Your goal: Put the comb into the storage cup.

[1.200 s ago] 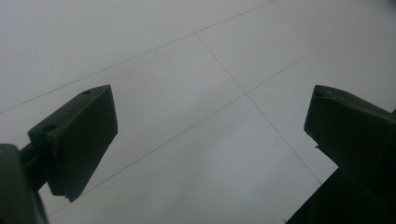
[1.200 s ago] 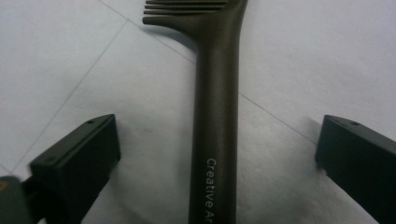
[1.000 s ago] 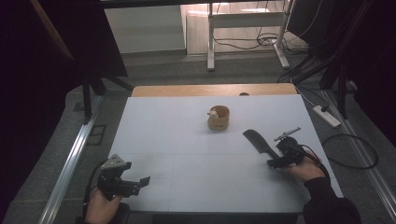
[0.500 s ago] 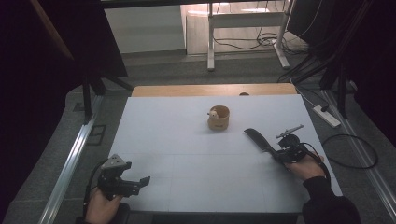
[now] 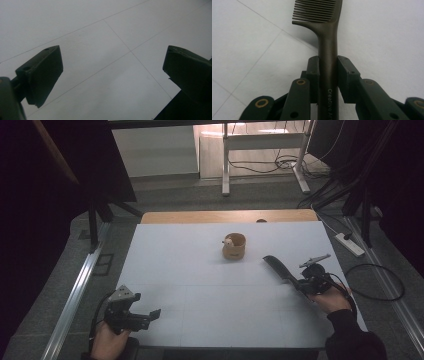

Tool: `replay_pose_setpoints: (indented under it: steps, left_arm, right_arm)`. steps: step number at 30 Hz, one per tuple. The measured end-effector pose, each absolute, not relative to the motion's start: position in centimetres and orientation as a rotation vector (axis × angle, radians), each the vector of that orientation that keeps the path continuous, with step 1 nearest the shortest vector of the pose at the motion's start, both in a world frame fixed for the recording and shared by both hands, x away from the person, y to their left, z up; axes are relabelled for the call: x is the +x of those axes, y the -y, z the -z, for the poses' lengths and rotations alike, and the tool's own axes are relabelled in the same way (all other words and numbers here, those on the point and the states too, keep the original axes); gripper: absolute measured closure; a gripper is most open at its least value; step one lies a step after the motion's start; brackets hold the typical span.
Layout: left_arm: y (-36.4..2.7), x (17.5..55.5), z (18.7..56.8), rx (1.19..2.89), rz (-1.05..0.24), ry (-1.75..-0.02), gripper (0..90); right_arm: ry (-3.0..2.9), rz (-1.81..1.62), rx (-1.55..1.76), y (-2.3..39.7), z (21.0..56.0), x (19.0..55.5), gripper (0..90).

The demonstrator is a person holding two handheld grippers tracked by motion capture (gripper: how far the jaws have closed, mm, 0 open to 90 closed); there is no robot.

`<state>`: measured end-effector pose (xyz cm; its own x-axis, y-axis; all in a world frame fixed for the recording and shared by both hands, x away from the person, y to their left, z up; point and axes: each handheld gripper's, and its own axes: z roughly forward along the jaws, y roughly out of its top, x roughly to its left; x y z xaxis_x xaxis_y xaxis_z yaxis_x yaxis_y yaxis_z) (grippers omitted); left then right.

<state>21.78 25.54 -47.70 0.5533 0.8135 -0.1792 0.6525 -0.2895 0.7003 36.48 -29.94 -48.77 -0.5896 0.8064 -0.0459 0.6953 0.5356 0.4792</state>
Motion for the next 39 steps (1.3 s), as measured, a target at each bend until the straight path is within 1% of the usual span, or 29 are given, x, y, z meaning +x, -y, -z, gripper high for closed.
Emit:
replay_pose_setpoints:
  steps: [18,24,39]
  left_arm:
    - [-25.4,21.7,47.6,2.040,-0.271,-1.161,3.3]
    - [-25.3,21.7,47.4,2.035,-0.270,-1.128,1.8]
    - [-25.0,21.8,46.8,2.009,-0.283,-1.054,1.2]
  right_arm:
    - [-2.459,-0.715,1.141,29.5,47.2,34.4,72.6]
    - [-2.455,-0.743,1.097,29.4,46.7,33.7,72.6]
    - [-2.417,-0.816,1.067,29.7,45.6,32.7,72.5]
